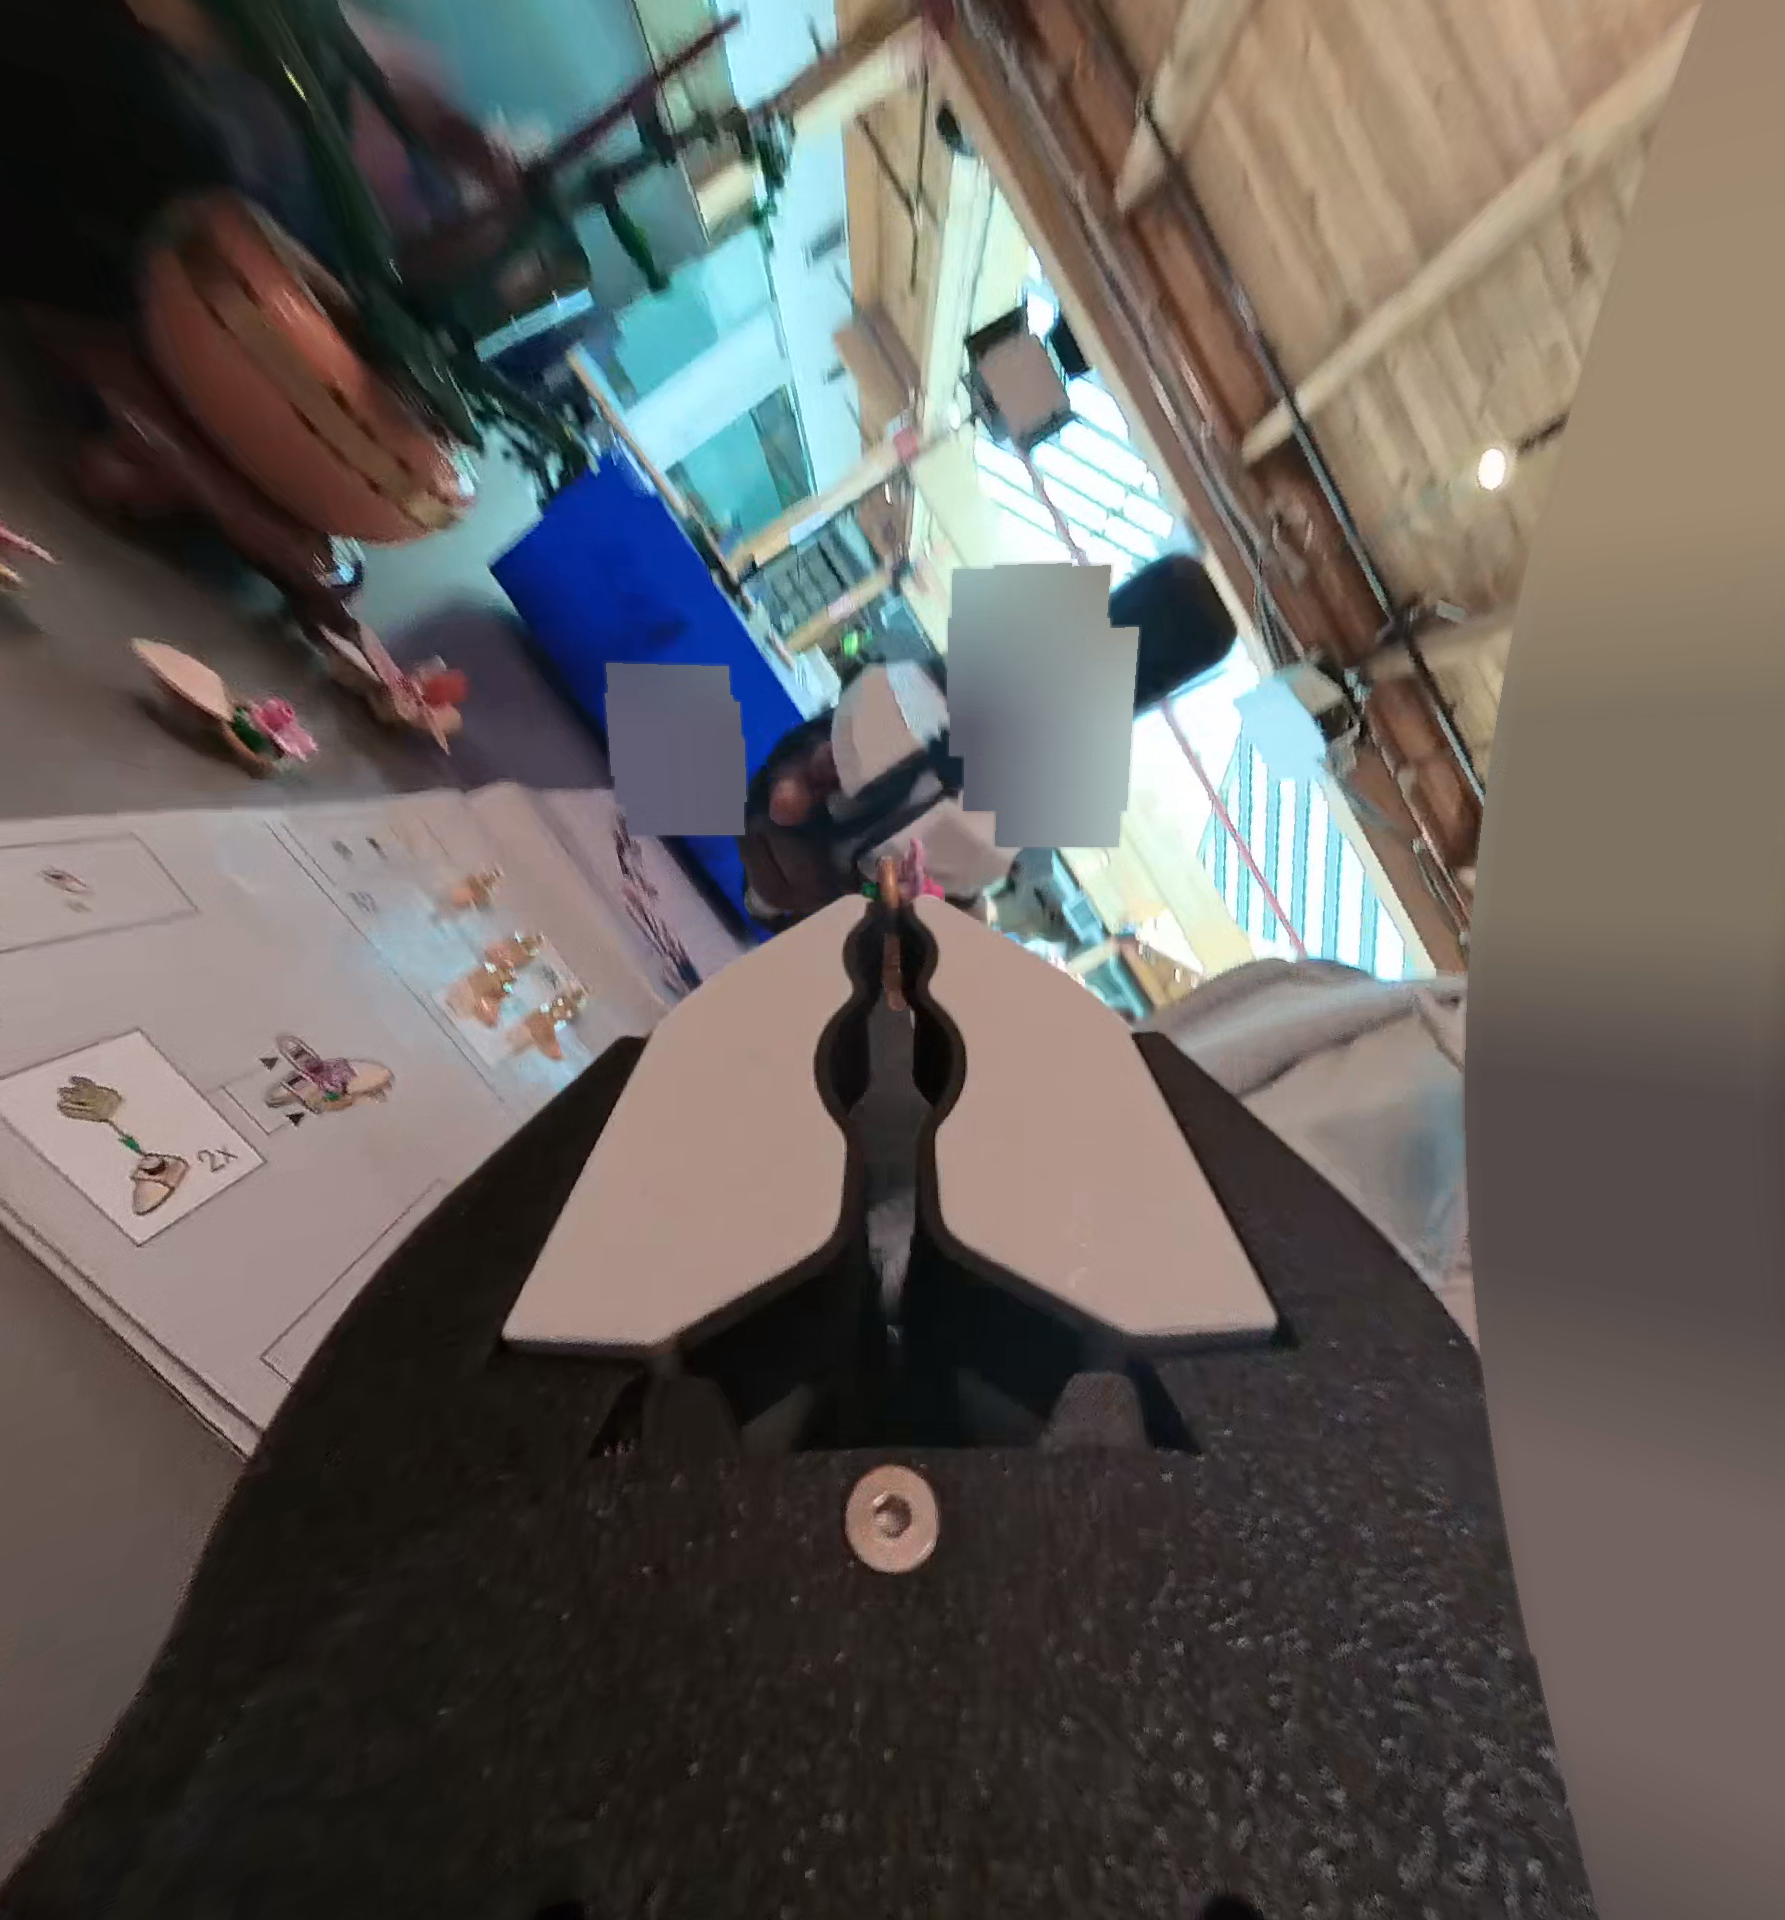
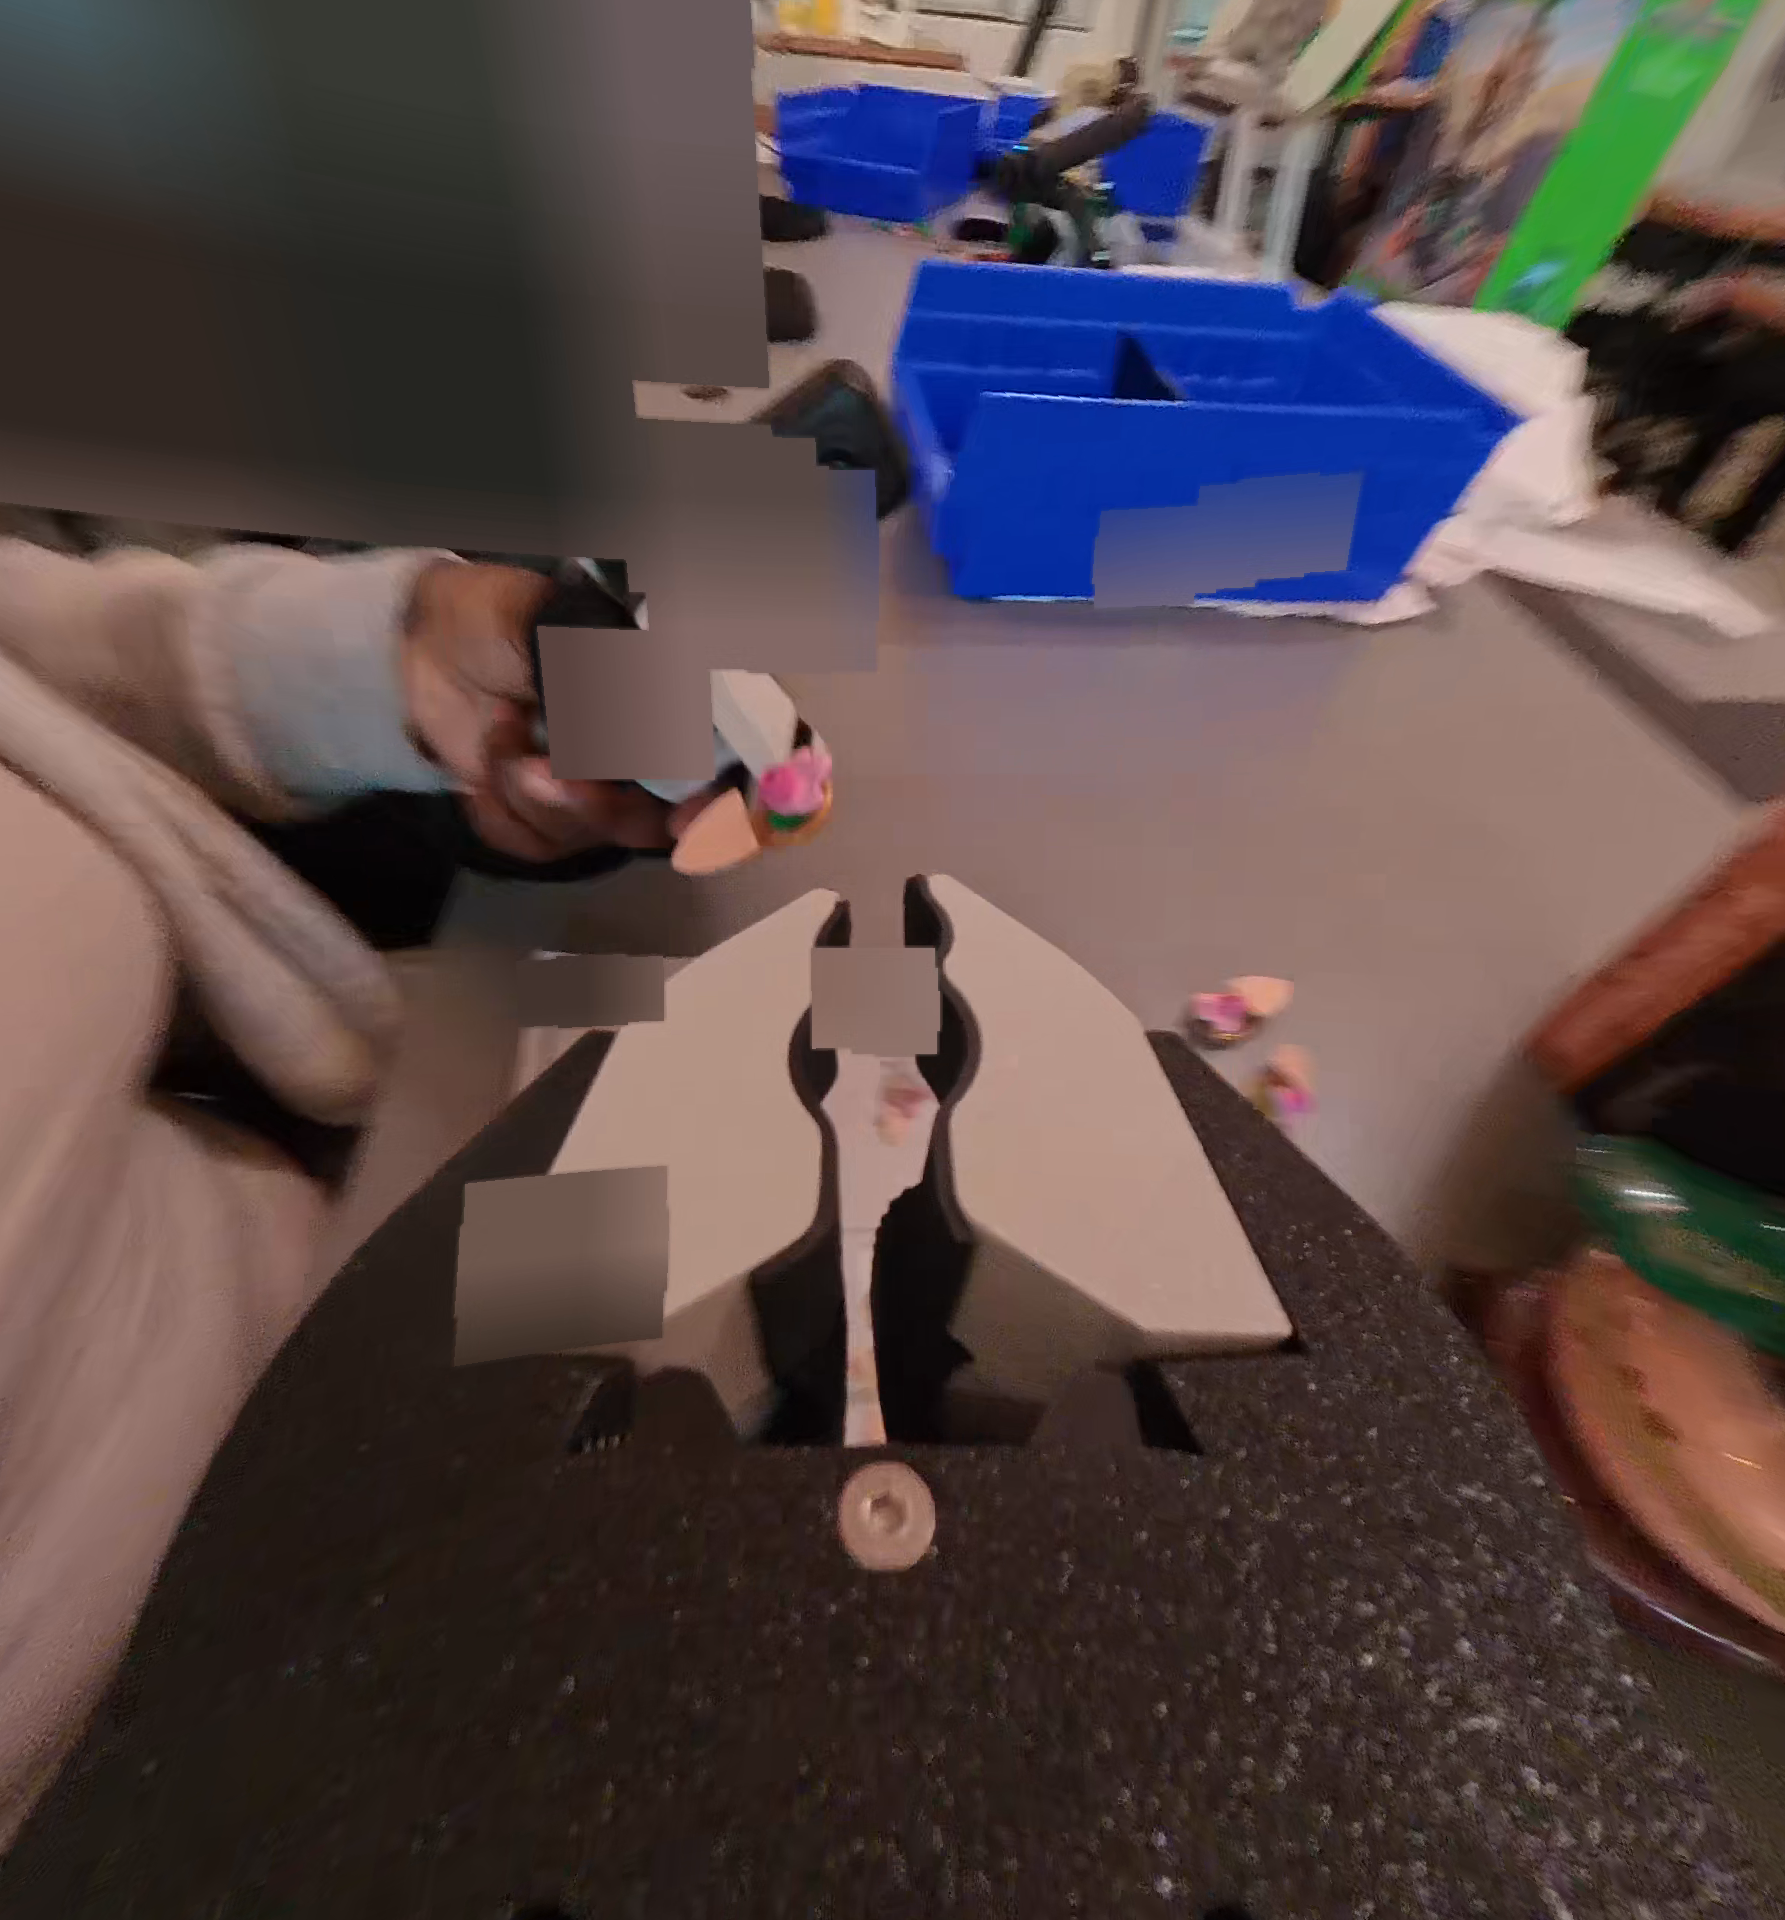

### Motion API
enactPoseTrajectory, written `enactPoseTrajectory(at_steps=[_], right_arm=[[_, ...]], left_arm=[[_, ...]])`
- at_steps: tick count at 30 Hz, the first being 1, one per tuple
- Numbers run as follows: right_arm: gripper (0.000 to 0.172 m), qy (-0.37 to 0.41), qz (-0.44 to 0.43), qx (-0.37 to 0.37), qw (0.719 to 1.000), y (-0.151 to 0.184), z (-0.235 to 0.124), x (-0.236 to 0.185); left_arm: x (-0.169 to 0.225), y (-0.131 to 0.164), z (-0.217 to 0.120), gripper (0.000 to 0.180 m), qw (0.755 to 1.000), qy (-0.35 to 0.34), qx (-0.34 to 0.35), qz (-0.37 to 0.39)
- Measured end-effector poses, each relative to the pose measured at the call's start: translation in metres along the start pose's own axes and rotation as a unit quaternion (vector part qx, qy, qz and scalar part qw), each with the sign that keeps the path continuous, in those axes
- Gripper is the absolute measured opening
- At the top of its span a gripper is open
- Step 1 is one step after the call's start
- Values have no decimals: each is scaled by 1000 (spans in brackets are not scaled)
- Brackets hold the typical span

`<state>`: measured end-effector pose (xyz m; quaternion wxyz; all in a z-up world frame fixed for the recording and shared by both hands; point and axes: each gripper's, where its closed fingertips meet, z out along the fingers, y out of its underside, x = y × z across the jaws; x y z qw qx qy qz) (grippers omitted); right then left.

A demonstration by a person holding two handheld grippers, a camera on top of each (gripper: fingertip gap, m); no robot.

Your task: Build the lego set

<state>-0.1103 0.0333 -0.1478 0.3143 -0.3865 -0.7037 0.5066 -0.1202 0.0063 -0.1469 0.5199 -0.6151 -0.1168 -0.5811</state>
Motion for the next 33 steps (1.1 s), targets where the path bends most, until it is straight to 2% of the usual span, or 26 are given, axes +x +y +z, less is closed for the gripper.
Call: enactPoseTrajectory(at_steps=[2,4,6,10,22,33], right_arm=[[7,-89,107,13,990,-3,3,-13],[11,-177,210,20,961,-5,3,-26],[11,-200,256,41,945,-5,3,-29],[9,-182,249,38,951,7,3,-35],[2,-153,309,100,933,22,-15,-46],[1,-119,326,148,926,22,-24,-31]], left_arm=[[2,6,3,2,999,0,-30,12],[4,11,6,2,998,-1,-51,28],[5,15,8,2,997,-4,-66,43],[8,20,12,2,996,6,-77,46],[2,44,28,2,989,16,-138,58],[-6,36,41,6,988,8,-125,88]])
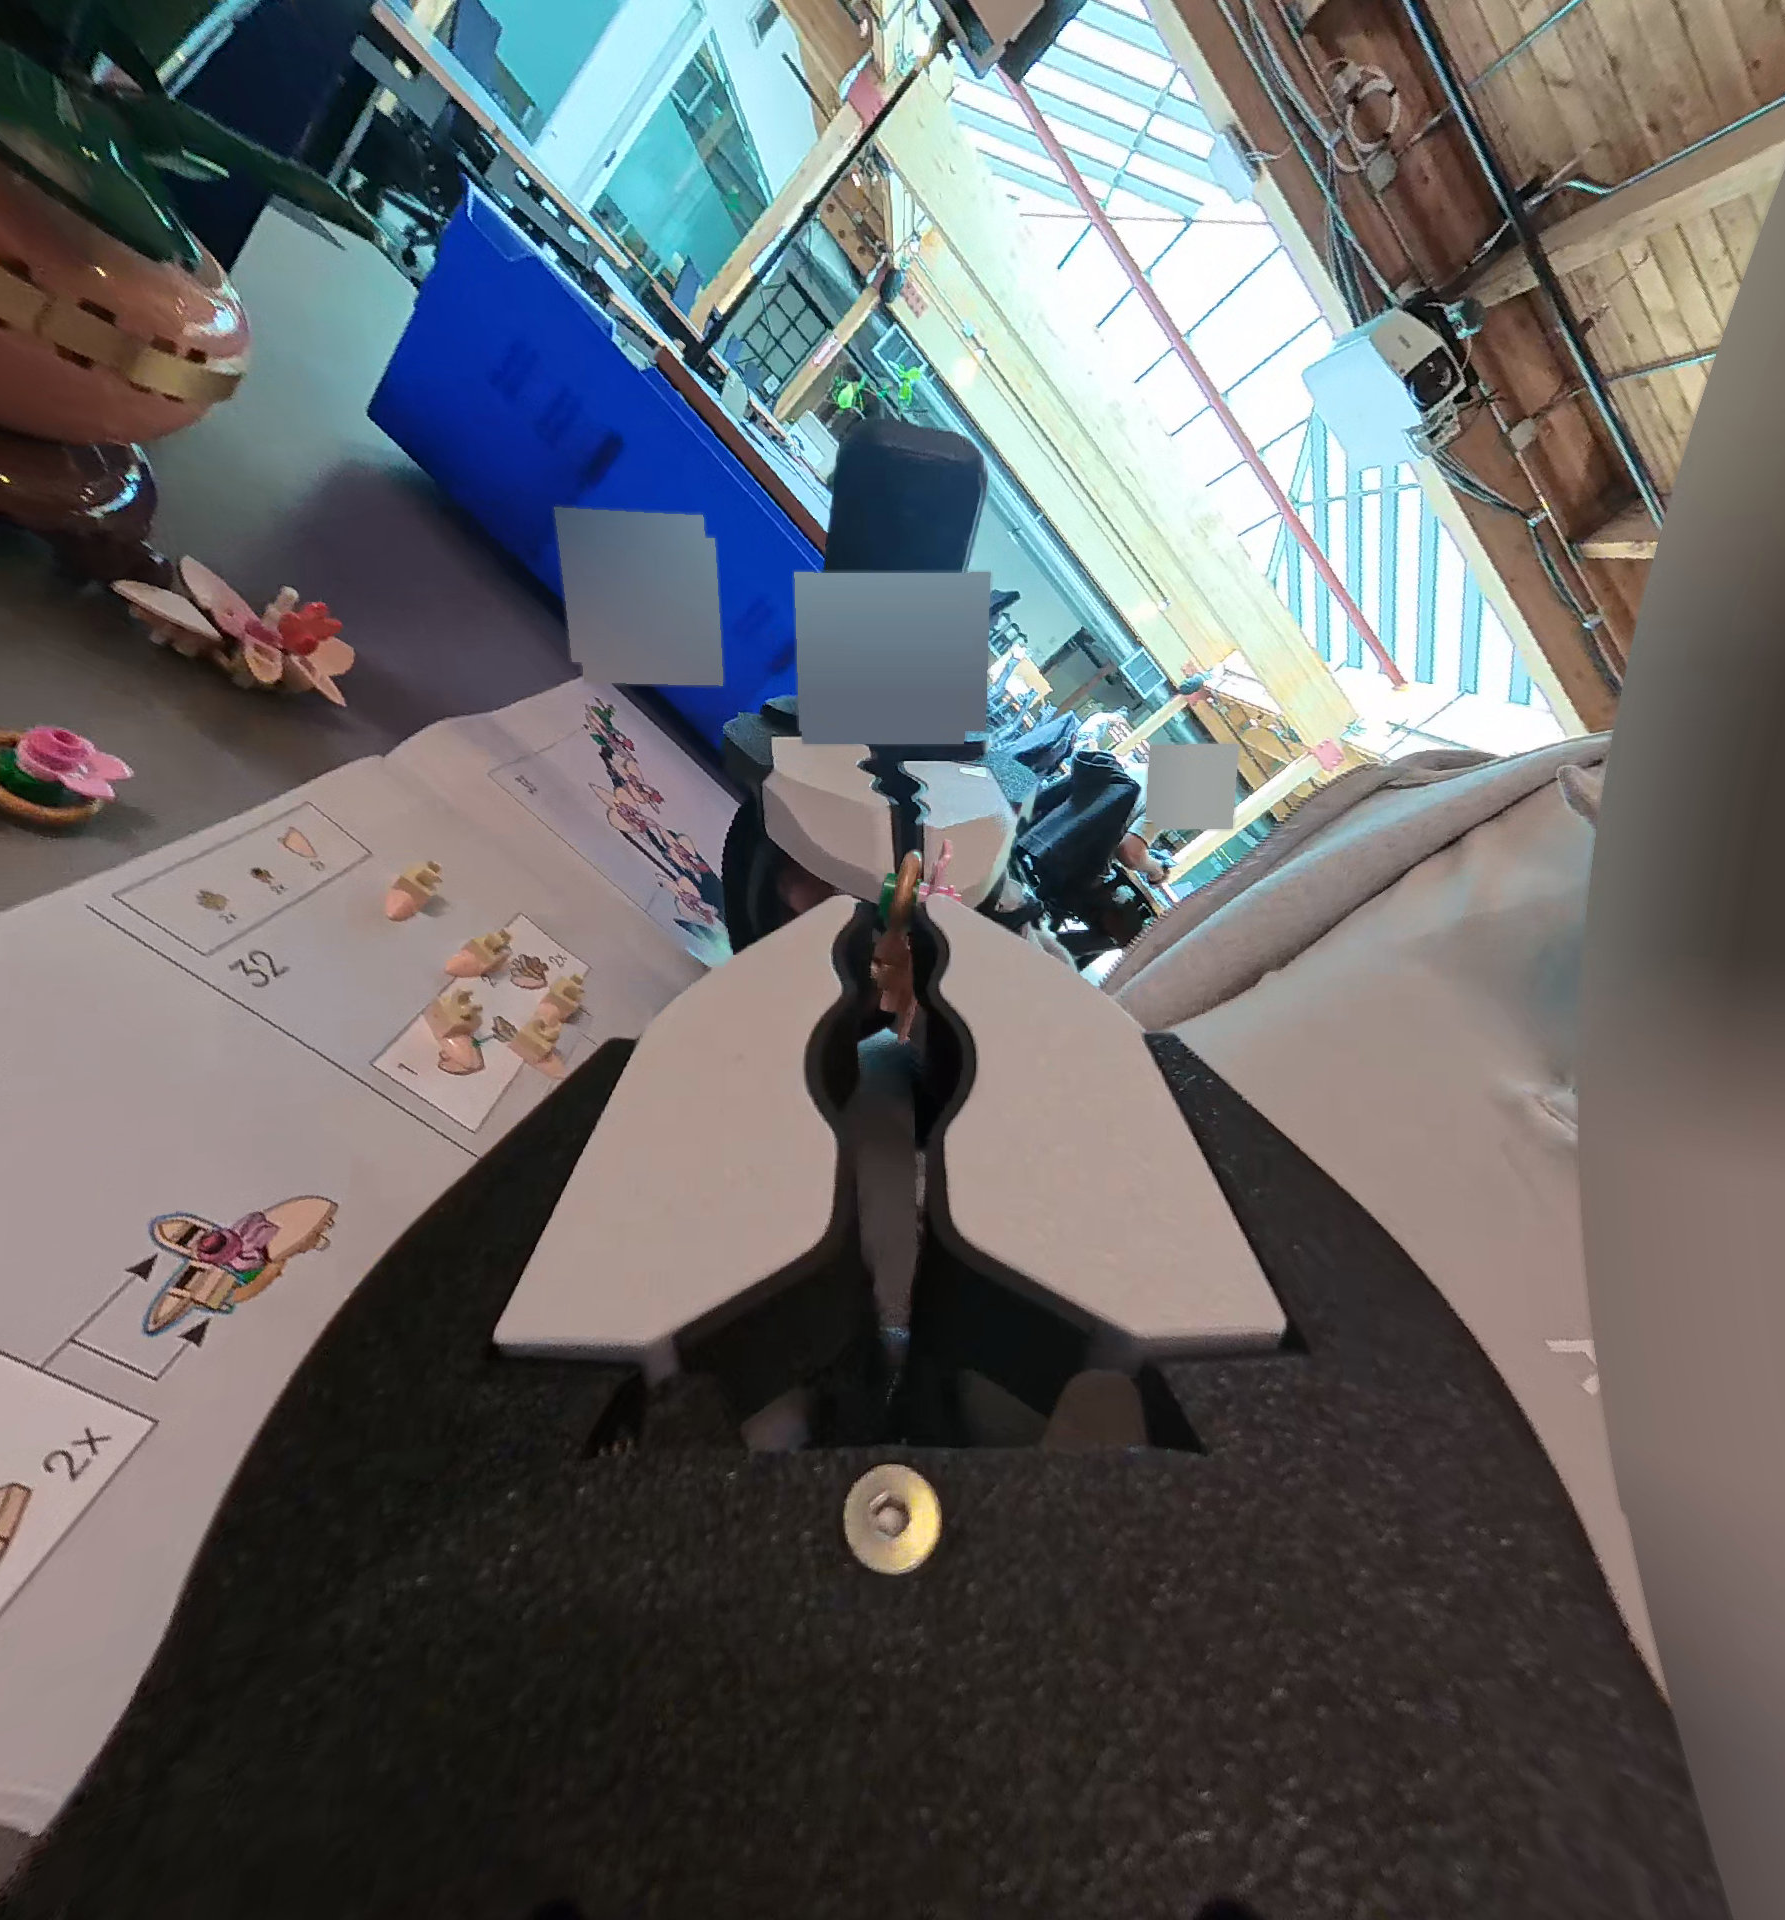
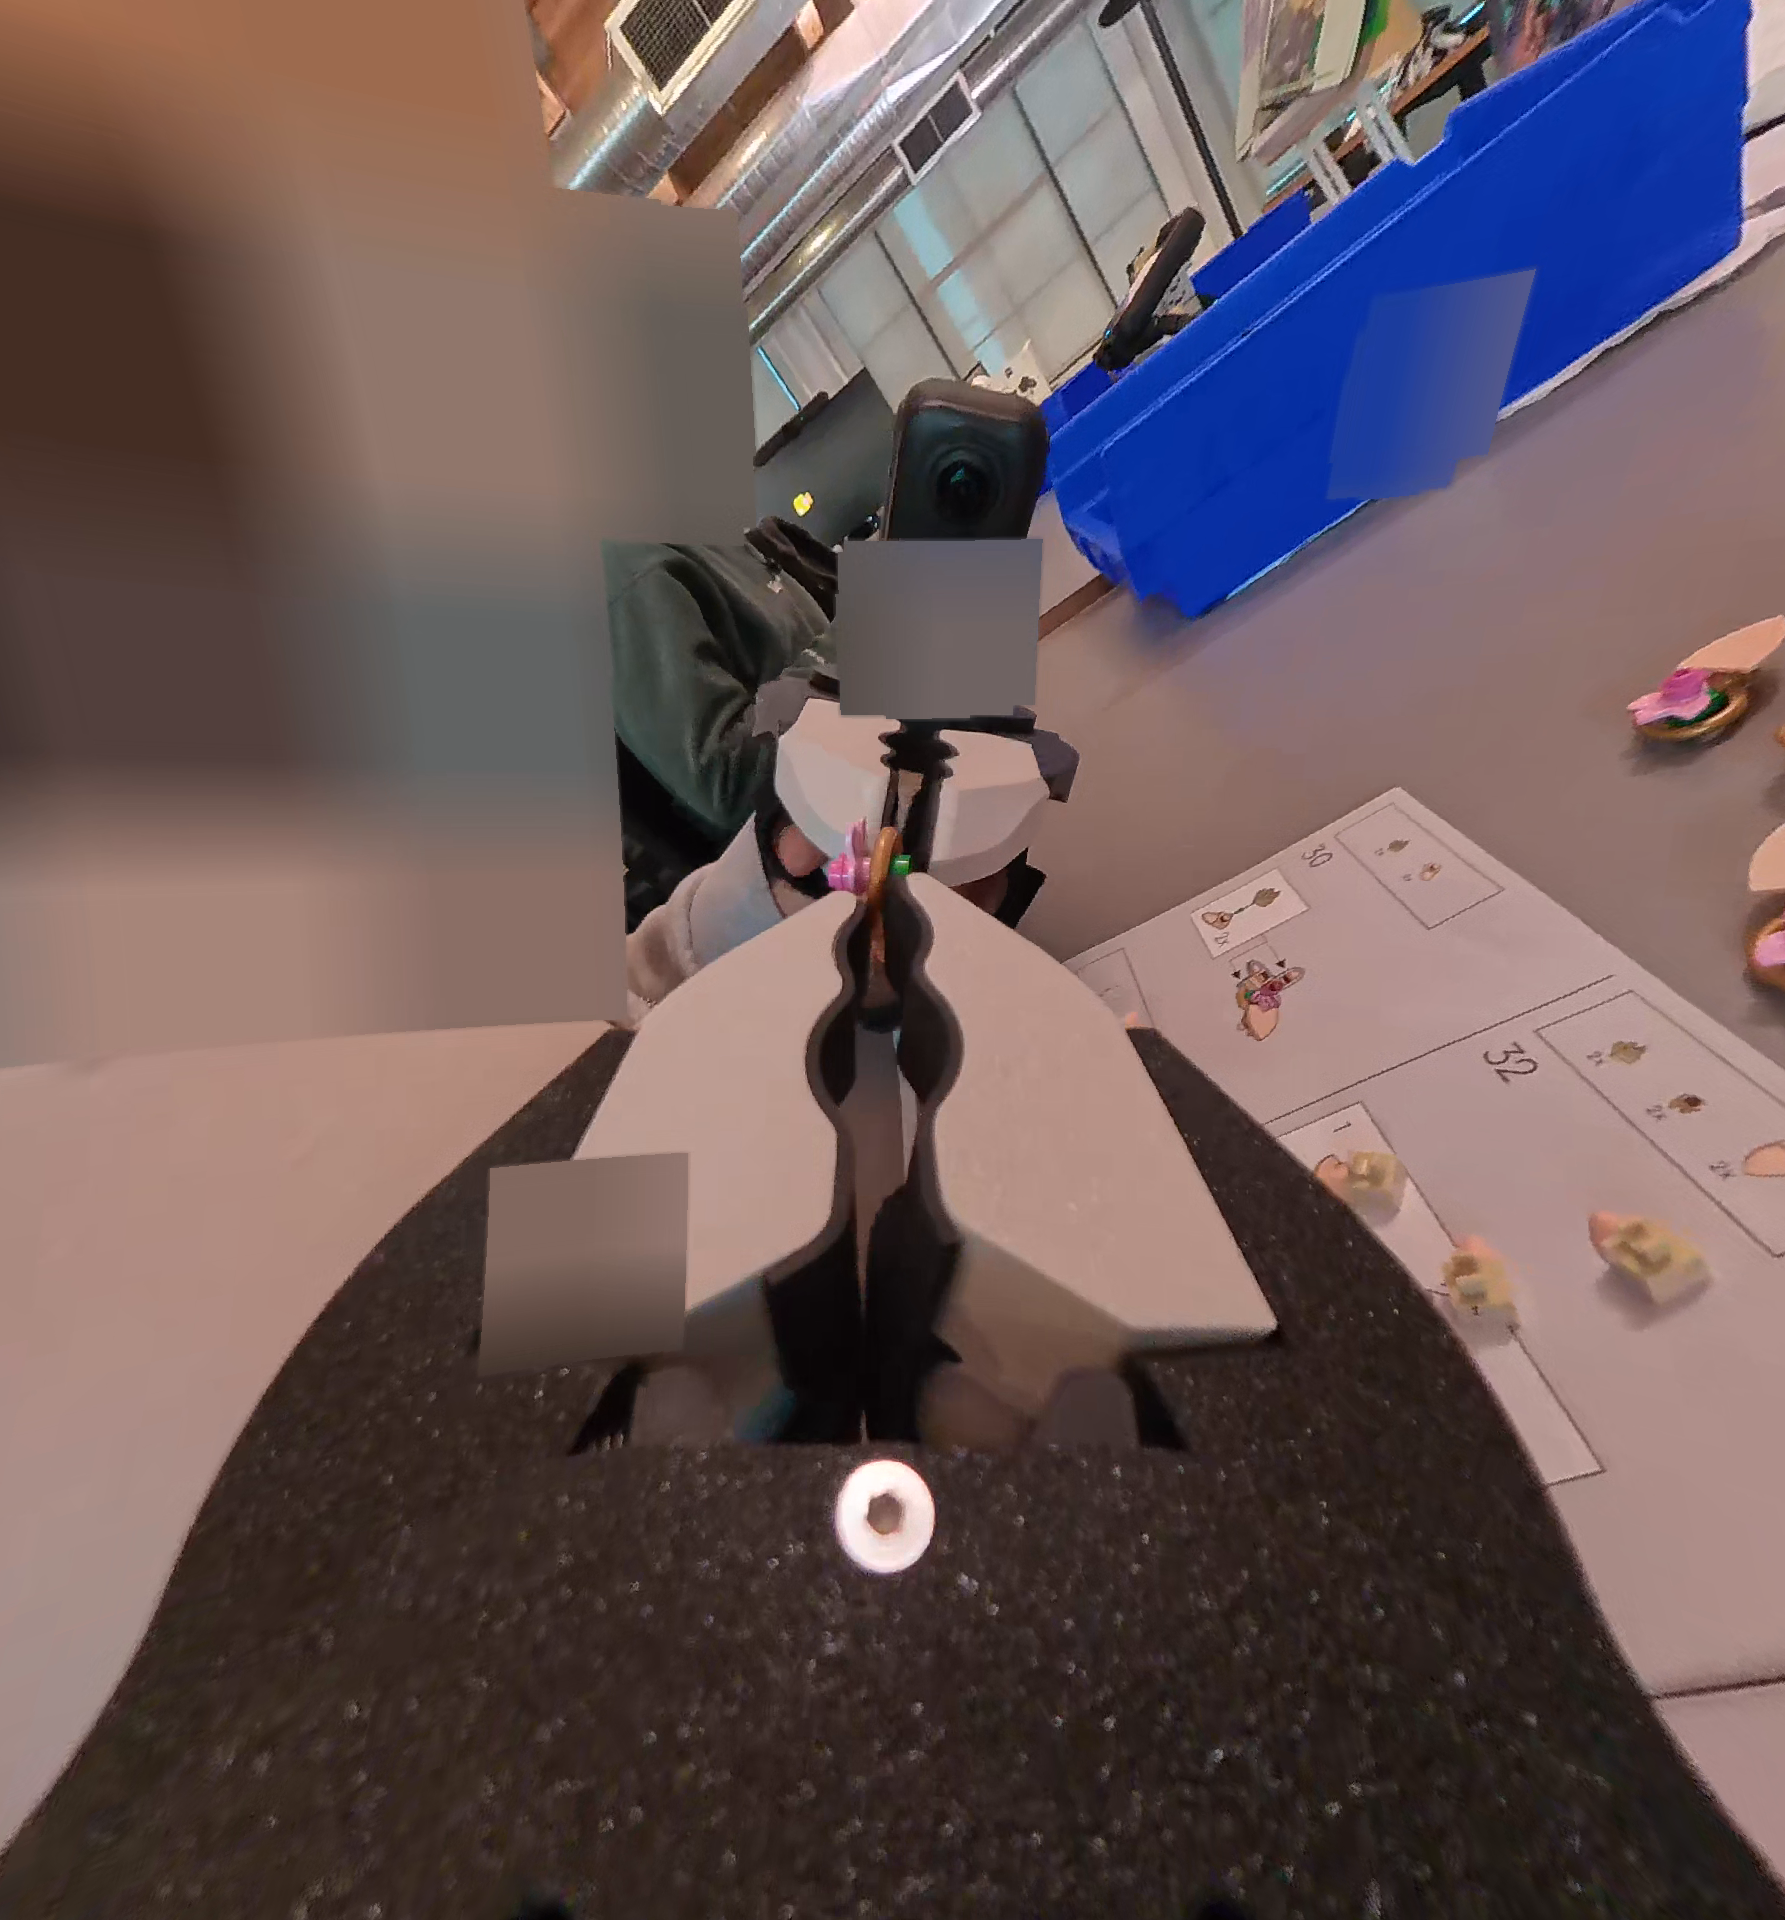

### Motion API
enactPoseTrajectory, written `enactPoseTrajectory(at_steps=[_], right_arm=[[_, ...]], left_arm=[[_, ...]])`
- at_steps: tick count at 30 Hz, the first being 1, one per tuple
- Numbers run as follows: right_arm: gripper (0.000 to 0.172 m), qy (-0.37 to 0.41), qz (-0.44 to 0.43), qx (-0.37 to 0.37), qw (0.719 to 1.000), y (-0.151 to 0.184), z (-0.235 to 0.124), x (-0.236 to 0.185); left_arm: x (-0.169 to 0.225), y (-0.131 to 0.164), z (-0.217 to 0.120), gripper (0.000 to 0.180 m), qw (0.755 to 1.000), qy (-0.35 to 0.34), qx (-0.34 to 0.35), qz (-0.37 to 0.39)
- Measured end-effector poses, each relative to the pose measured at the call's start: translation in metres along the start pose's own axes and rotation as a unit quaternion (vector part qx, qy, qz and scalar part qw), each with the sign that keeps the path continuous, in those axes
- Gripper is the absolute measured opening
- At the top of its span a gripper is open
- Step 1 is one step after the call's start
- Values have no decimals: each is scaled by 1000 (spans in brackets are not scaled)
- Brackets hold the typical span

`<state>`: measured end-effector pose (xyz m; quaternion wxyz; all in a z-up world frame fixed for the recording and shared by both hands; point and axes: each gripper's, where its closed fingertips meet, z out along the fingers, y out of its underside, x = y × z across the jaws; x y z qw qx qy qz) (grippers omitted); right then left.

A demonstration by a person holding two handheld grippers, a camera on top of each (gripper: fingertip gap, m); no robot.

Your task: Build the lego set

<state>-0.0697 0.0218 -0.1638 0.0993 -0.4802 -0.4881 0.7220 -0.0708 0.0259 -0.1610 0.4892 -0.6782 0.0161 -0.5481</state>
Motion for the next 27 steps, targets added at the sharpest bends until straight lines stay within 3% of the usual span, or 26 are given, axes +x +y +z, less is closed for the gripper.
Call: enactPoseTrajectory(at_steps=[13,22,27], right_arm=[[0,29,9,37,999,-21,-24,25],[1,148,15,90,985,-48,-78,72],[1,198,36,137,970,-58,-107,94]], left_arm=[[-22,-23,13,11,999,-33,23,3],[-54,-39,19,17,994,-97,18,39],[-58,-48,23,21,995,-65,7,73]])
